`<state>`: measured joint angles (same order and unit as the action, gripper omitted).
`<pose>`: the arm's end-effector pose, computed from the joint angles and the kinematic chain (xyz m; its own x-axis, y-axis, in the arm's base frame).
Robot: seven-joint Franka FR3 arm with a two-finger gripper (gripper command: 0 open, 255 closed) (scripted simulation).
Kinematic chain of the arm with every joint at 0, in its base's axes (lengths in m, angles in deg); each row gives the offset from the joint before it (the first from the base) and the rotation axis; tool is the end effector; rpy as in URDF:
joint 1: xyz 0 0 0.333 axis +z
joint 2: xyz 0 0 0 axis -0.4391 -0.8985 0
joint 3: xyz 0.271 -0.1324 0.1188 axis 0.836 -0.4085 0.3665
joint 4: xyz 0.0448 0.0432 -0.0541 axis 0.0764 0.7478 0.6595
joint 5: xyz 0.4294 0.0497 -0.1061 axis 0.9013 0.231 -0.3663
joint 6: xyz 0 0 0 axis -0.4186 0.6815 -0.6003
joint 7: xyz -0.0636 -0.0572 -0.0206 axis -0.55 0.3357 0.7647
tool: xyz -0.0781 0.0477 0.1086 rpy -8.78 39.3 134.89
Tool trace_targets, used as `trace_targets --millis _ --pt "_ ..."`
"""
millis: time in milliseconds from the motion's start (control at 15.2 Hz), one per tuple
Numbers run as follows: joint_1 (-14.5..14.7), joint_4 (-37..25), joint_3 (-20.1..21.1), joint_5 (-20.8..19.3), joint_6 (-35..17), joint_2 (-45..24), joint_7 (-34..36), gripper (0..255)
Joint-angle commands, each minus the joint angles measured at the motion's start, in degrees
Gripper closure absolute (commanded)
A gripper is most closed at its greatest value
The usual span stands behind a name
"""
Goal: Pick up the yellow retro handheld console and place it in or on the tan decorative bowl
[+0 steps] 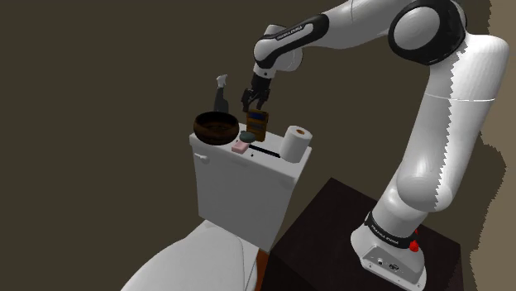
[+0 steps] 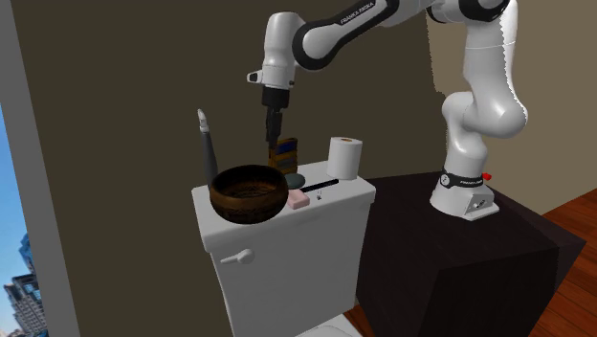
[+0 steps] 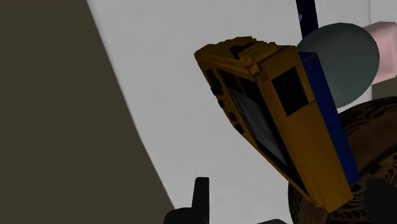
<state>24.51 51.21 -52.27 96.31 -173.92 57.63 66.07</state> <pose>0.6623 -0.0877 0.3582 0.9867 -0.0343 0.1587 -0.0171 -0.9940 -0.1084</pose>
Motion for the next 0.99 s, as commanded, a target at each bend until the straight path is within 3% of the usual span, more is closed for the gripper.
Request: trace_targets --millis 0,660,726,924 --pt "0.0 0.3 0.1 0.3 -1.3 -1.0 -0.2 0" --pt "0.1 0.6 0.2 0.5 -2.3 -1.7 -0.3 0" --pt "0.1 0.6 0.2 0.5 -2.3 -1.7 -0.3 255" --pt "0.1 0.6 0.2 0.5 -2.2 -1.7 -0.3 255"
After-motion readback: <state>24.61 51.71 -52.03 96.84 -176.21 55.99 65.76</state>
